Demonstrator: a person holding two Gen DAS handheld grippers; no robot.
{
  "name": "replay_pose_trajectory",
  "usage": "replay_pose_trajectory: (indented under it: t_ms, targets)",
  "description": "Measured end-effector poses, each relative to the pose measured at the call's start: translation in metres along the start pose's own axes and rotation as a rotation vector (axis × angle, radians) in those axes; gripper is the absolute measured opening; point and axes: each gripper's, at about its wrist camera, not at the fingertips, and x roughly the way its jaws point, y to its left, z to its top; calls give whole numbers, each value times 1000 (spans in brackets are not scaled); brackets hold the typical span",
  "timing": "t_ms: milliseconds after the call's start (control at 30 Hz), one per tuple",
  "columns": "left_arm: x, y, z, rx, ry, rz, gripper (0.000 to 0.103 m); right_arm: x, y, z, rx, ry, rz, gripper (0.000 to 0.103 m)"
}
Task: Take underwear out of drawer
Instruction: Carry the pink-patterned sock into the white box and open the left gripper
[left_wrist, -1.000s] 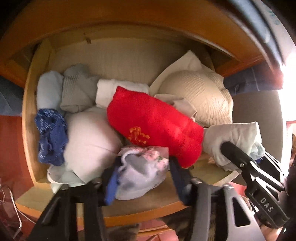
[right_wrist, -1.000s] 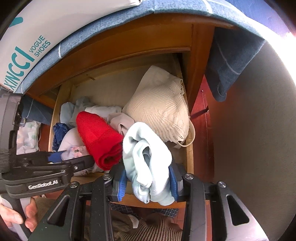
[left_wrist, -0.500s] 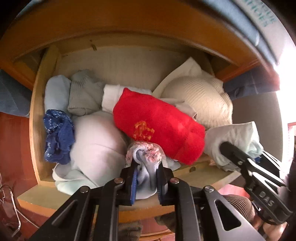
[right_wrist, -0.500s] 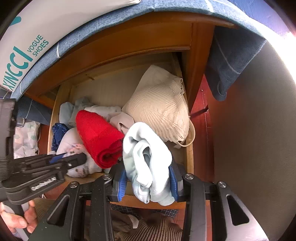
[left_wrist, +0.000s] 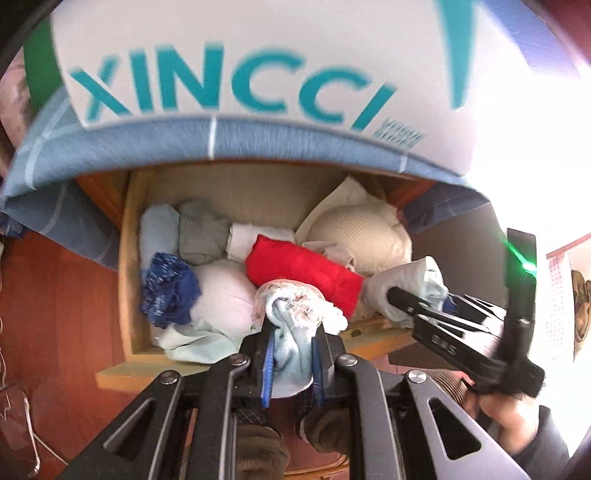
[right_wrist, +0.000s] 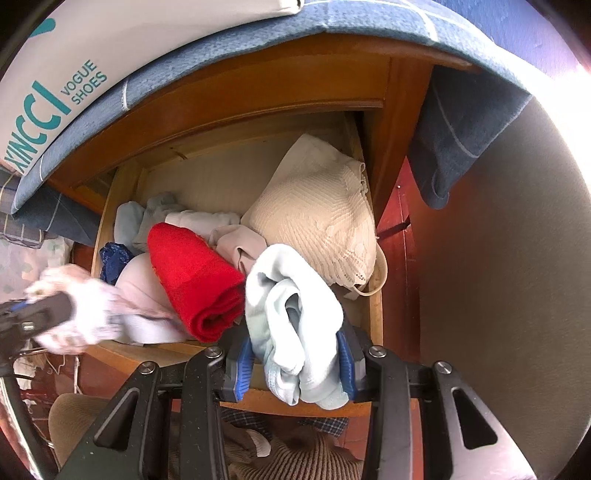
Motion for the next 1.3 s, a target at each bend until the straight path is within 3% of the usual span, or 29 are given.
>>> replay_pose_trajectory:
  t_ms: [433,600,800,967,1133,1300]
  targets:
    - [-121,-5,-2,66,-222,-50,16,-2,4,0,-19,-21,-42,35]
    - [-191,-8,21,71,-375,-68,16,-3,5,0,-23,-22,-44,35]
    - [-246,-17,73,100,-536,25,16,-2,5,0,-28,-22,-45,35]
    - [-230,-19,122,88,-539,70,16,-2,6,0,-29,-21,-45,35]
    - [-177,-16,155,85,-456,122,16,-2,5,0,-25,-21,-41,35]
    - [-125,-4,168,62,-377,167,16,-2,4,0,-22,-19,-33,35]
